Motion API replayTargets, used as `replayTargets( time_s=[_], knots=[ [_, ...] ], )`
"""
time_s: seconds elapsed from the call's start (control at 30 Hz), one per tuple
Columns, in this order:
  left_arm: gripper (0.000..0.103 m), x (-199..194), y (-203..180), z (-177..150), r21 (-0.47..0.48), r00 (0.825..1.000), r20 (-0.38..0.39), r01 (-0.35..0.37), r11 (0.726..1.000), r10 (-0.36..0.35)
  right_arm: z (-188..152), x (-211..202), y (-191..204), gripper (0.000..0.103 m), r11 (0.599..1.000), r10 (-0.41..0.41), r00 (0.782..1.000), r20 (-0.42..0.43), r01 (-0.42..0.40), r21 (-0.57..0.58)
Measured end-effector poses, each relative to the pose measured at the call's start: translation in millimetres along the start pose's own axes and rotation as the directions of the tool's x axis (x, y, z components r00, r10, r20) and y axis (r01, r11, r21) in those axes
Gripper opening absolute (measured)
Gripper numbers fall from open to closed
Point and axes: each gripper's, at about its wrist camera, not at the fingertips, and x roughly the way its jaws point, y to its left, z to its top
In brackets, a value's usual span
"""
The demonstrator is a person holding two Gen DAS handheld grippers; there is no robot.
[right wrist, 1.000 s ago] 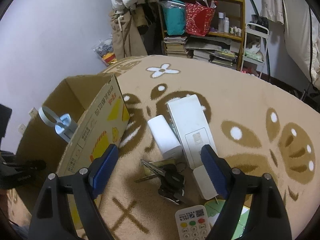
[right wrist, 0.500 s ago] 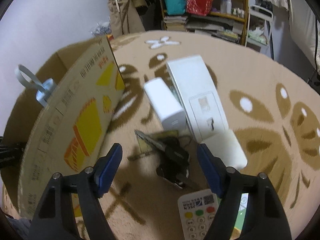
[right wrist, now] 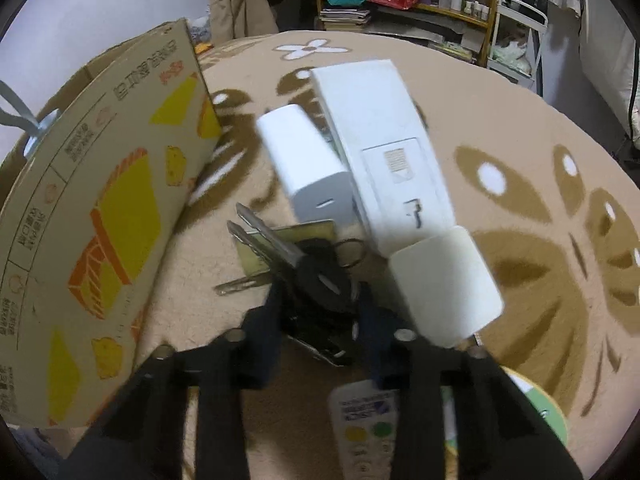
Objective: Organize rigid objects
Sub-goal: 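Move the right tool to the bunch of keys and grasp them, then lift the keys with the right tool, drop them into the box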
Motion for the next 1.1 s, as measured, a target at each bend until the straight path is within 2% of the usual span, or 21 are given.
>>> replayTargets(
  time_s=[0.2,0.4,0.53,1.1],
  knots=[
    [0.019,0,1,0,-0.001,1.000,0.000,0.001,1.000,-0.001,6,-17,7,0.023,1.000,0.000,0.999,0.045,0.000,-0.009],
    [0.019,0,2,0,-0.001,1.000,-0.001,0.002,1.000,-0.002,9,-27,13,0.021,1.000,-0.001,0.997,0.082,0.001,0.000],
    [0.019,0,2,0,-0.003,1.000,-0.001,0.002,1.000,-0.002,13,-39,14,0.016,1.000,0.010,0.991,0.131,-0.011,0.007],
    [0.019,1,3,0,-0.007,1.000,-0.004,0.010,1.000,-0.010,32,-70,20,0.015,0.999,0.042,0.967,0.252,-0.046,0.012]
  ],
)
